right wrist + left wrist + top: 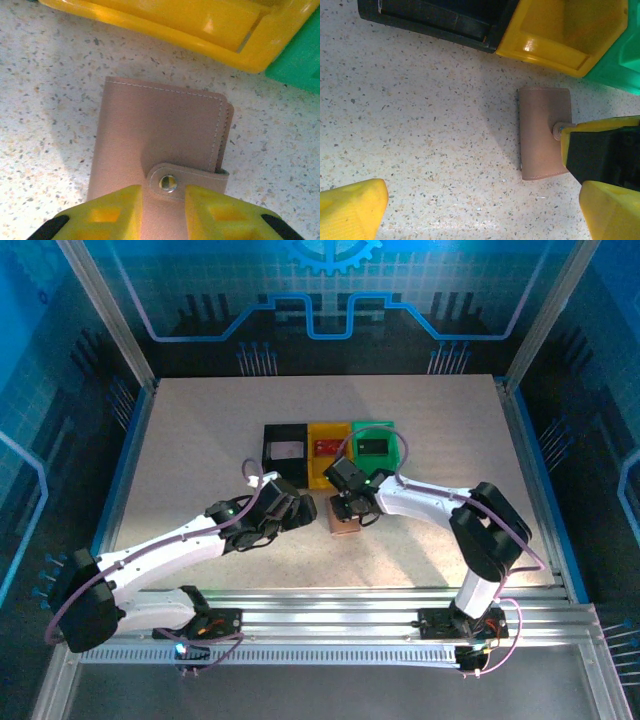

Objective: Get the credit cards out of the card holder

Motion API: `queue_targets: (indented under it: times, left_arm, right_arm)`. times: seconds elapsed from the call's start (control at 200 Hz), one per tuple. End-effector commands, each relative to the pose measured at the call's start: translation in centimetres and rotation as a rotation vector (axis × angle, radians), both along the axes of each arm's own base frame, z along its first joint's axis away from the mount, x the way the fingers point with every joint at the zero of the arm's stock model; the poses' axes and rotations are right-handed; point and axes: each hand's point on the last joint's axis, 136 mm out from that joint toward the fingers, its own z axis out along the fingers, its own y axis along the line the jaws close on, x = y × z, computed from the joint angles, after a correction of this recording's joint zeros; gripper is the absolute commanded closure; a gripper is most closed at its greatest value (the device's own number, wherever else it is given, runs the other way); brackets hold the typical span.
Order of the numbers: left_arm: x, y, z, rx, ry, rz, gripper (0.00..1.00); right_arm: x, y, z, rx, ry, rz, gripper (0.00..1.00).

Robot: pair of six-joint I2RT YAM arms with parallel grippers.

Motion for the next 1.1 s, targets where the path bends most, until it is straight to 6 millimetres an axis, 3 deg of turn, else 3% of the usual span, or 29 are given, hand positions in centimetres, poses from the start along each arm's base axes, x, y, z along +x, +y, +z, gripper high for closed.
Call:
queue_targets:
  times: [0.0, 0.245, 0.395, 0.525, 0.65, 0.86, 1.095]
  left_arm:
    - [-0.1, -0.1, -0.5, 0.009, 0.000, 0.002, 0.01]
    - [-0.2, -0.1, -0.7, 0.014, 0.005, 0.001, 0.01]
    - [-0.2, -0.2, -0.7, 0.017, 0.008, -0.001, 0.01]
    - [-0.1, -0.4, -0.8, 0.018, 0.012, -0.002, 0.01]
    - [-0.1, -0.4, -0.8, 0.020, 0.015, -0.004, 0.01]
    - [-0.3, -0.5, -0.8, 0.021, 0.017, -0.007, 0.01]
    - [-0.6, -0.2, -1.7, 0.031, 0.030, -0.005, 0.01]
  right_arm:
    - [0.7, -0.4, -0.4, -0.014, 0.011, -0.027, 0.71]
    - [0.2, -0.4, -1.4, -0.020, 0.037, -0.034, 0.68]
    - [-0.3, -0.8, -2.5, -0.054, 0.047, -0.039, 0.59]
    - [-0.5, -0.7, -2.5, -0.058, 0.038, -0.040, 0.57]
    - [-0.4, -0.6, -1.9, -0.058, 0.012, -0.040, 0.59]
    - [-0.3, -1.0, -3.0, -0.081, 0.044, -0.038, 0.66]
    - [-1.5, 0.3, -1.9, 0.039, 0.047, 0.014, 0.70]
